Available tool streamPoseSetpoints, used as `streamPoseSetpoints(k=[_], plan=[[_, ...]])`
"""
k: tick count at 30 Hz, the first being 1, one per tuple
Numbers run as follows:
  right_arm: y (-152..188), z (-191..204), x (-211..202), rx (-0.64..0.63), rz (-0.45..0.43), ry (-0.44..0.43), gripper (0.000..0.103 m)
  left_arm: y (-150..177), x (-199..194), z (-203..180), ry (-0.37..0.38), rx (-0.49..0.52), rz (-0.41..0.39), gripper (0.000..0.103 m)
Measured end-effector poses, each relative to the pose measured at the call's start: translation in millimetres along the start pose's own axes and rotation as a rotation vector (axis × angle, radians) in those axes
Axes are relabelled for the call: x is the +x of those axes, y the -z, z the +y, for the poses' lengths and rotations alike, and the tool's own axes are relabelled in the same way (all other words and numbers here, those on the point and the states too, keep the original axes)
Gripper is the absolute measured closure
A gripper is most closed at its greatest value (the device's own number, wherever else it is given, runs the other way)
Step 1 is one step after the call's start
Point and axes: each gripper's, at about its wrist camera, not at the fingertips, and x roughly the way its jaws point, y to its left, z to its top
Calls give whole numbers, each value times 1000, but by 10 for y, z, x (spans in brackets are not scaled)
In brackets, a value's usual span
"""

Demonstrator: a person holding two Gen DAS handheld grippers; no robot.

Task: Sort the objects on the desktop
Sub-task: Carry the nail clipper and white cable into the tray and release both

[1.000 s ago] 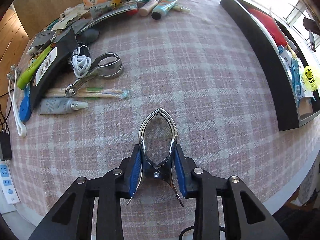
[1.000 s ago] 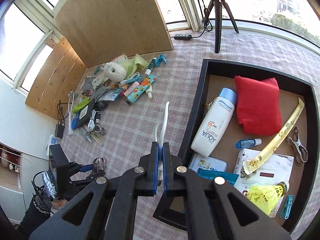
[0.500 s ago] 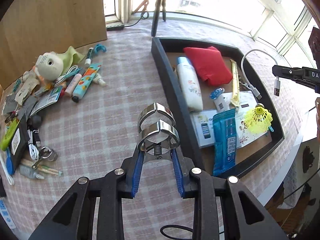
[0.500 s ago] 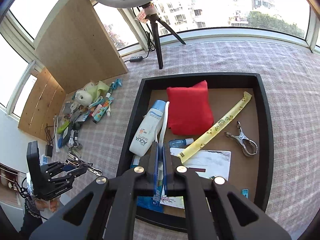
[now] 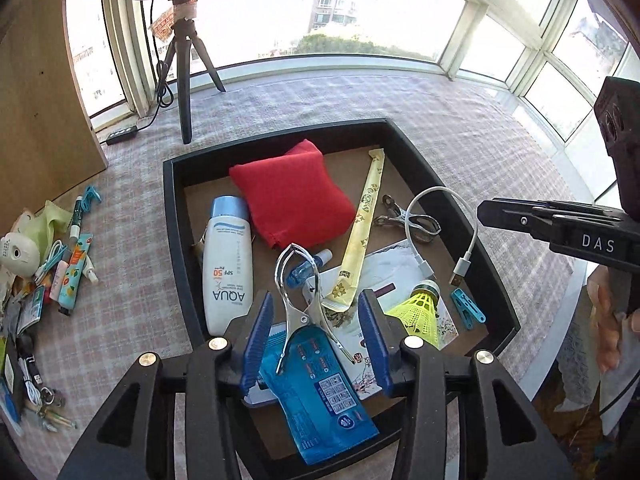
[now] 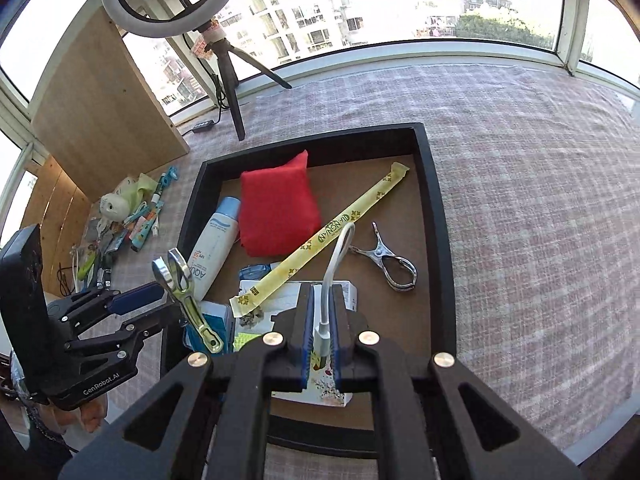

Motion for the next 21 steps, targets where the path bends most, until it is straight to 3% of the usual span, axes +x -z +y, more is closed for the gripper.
streamPoseSetpoints(k=[2,6,13,21], plan=[[24,7,-26,-8,-14,13,75,-11,-27,-52,0,15,-4,61],[63,64,-20,-43,-16,44,74,-5,-84,-69,-6,22,-18,61],[142,295,16,-84,-40,61,63,56,-254,14,-27,23,-50,61],[289,727,92,-110,-75,48,56,253,-446,393,-59,-30,-68,61]])
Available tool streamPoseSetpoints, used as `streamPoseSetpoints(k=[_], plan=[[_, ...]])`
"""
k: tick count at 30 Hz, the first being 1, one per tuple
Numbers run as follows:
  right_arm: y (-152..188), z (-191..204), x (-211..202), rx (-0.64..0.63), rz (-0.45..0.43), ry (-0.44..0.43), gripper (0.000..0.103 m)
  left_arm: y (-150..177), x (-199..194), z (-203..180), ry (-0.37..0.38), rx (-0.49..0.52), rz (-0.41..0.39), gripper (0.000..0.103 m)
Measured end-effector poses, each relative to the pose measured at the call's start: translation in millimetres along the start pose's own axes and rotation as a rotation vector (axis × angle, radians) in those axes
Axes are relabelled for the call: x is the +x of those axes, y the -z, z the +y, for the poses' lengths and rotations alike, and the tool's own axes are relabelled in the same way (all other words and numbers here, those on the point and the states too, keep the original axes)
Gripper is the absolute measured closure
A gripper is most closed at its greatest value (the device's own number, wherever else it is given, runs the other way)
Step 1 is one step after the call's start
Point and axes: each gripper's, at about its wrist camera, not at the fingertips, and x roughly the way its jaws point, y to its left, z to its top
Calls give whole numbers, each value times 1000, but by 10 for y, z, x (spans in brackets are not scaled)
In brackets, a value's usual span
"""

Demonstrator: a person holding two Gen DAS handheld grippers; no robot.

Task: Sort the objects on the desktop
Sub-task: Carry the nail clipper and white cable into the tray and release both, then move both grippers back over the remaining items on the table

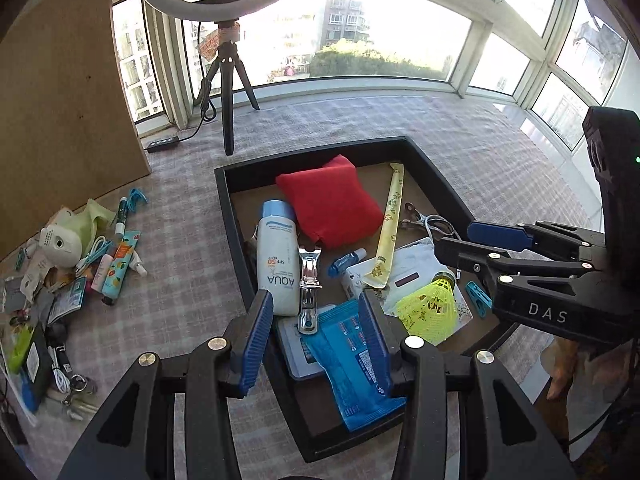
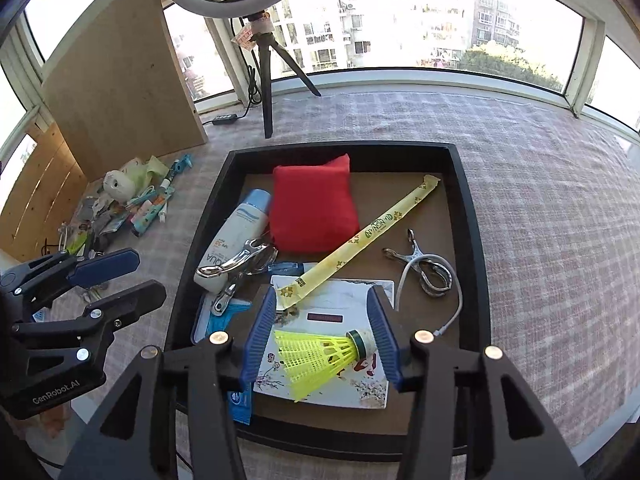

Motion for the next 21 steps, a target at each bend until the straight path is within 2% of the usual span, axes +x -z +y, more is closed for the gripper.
streamPoseSetpoints(k=[6,10,18,21], plan=[[87,337,119,62,-9,-87,55,340,-127,592,-59,-60,7,60],[185,701,241,-7,-4,-61,55,626,-217,1130,-113,-126,21,60],[414,1459,480,-86,29,-60,55,1348,-448,2342,-208,-347,45,60],[490,1742,521,-78,22,-89,55,1625,-545,2779,-257,-434,43,60]])
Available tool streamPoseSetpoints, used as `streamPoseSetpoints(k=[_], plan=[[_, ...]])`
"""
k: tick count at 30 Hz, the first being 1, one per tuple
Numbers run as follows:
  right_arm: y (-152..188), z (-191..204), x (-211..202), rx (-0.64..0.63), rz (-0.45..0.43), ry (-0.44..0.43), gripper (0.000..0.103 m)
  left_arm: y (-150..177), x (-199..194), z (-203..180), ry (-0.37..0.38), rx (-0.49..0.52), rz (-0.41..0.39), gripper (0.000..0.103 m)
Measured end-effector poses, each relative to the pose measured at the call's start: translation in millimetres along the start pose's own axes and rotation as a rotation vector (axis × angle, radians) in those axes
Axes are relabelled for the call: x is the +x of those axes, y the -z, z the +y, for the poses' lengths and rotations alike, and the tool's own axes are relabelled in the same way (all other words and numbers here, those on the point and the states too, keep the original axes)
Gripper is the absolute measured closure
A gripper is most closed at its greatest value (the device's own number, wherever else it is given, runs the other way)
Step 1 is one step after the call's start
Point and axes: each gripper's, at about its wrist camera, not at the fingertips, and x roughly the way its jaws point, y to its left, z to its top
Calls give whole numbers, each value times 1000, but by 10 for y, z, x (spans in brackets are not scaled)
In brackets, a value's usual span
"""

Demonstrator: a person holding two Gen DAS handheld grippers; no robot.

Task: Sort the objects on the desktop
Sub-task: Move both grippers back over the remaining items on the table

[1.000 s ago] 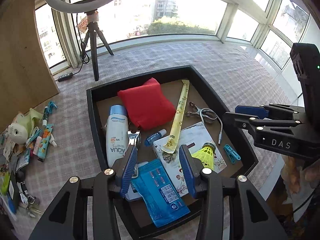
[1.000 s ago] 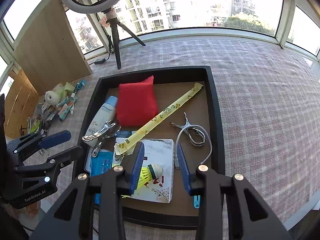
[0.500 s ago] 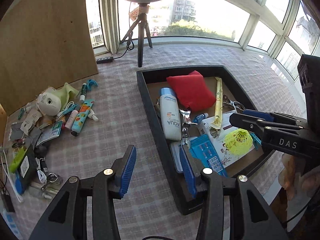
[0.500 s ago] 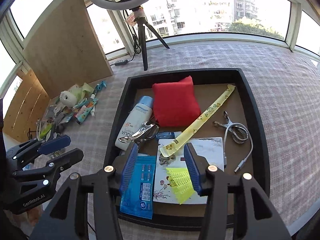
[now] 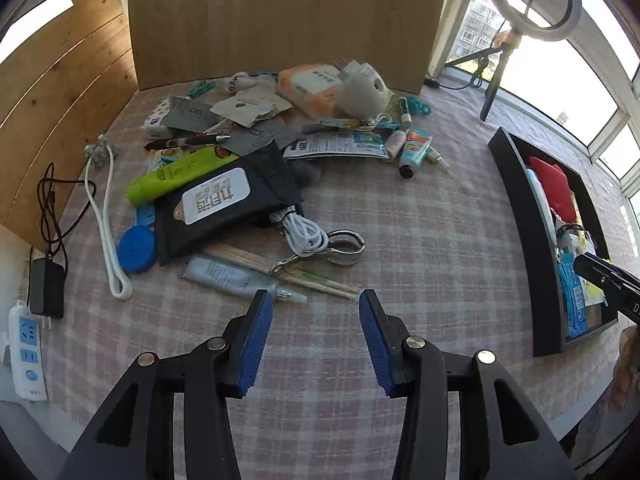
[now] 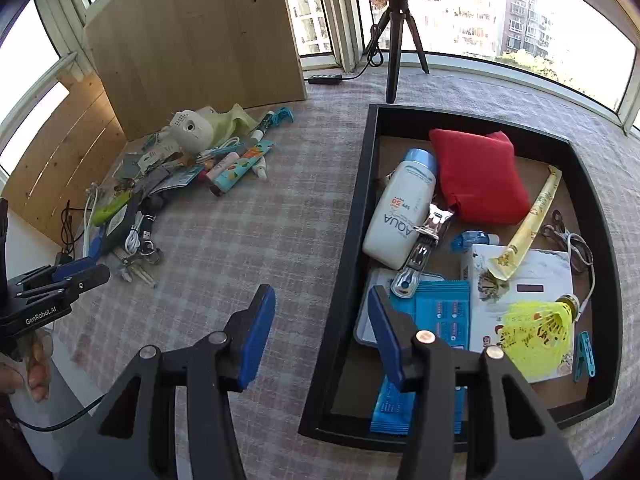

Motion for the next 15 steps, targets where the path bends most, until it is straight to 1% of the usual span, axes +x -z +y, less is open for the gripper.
streamPoseSetpoints(k=[2,6,9,12,15], plan=[[10,218,48,0,0,-17,55,44,35,333,-13,-57,1,60],[-20,768,171,-59,14,-75,55,108,80,914,-61,-137,-7,60],[-169,1240,292,-125,19,-100,55,106,83,1304,-74,-194,-15,60],[-353,1725,443,-175,22,-144,55,84,101,1584,-97,-224,-20,60],[-522,2166,650,-214,35,-172,55,35,155,1760,-90,-233,-14,61]])
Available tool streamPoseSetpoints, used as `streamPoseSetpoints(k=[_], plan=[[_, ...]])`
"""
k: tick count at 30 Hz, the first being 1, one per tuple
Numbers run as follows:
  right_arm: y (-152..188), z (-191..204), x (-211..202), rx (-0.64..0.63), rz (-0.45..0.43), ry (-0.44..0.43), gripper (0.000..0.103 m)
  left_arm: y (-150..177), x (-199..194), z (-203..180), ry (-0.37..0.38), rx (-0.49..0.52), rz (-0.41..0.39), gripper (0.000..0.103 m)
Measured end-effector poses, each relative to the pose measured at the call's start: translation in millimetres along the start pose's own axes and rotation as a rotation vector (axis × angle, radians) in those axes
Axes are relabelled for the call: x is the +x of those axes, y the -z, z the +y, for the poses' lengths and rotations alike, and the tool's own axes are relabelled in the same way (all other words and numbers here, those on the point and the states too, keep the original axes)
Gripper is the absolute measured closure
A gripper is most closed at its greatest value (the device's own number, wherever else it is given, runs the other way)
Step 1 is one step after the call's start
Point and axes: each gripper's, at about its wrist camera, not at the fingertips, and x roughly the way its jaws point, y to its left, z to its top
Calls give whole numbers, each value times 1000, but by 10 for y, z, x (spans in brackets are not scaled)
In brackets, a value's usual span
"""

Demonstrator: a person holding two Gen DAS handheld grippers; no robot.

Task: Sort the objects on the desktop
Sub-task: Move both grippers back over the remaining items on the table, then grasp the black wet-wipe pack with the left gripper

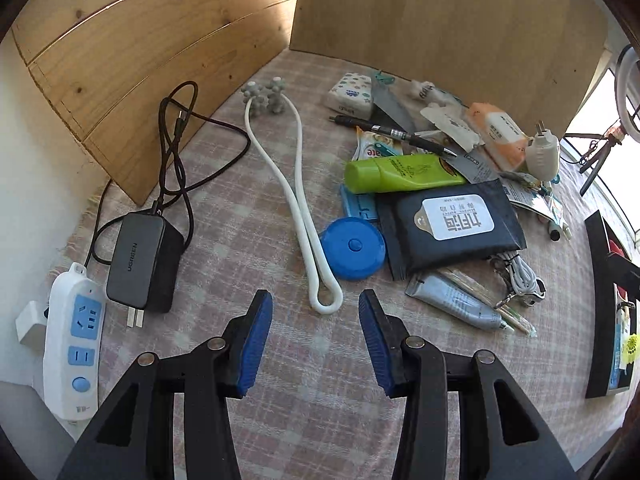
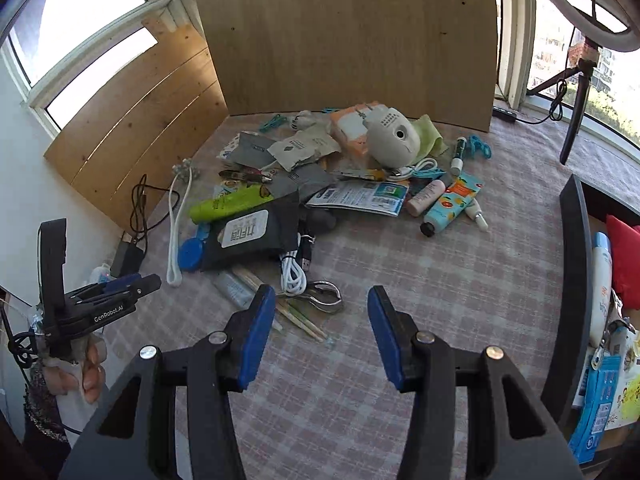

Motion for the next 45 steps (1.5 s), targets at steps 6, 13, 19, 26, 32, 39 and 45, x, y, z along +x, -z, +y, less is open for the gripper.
streamPoseSetpoints(k=[6,13,19,26,32,39,45], plan=[[-380,396,545,3,96,-74,57,-289,92,-40,44,93,-8,61],[-486,241,860,119,185,-65,57,-597,235,-478,160,349,30,61],[-285,246,1038,176,250,-109,69,-640,533,-822,225,500,122,61],[-196,96,1287,272,286,-135,73,-871,761,-901,247,513,148,58],[-218,-3,1380,323,289,-147,73,-1028,908,-970,343,499,201,49],[-210,-84,1403,394,276,-180,73,-866,896,-1004,445,536,279,49],[-202,-139,1366,407,273,-180,73,-519,748,-1089,472,558,294,49]])
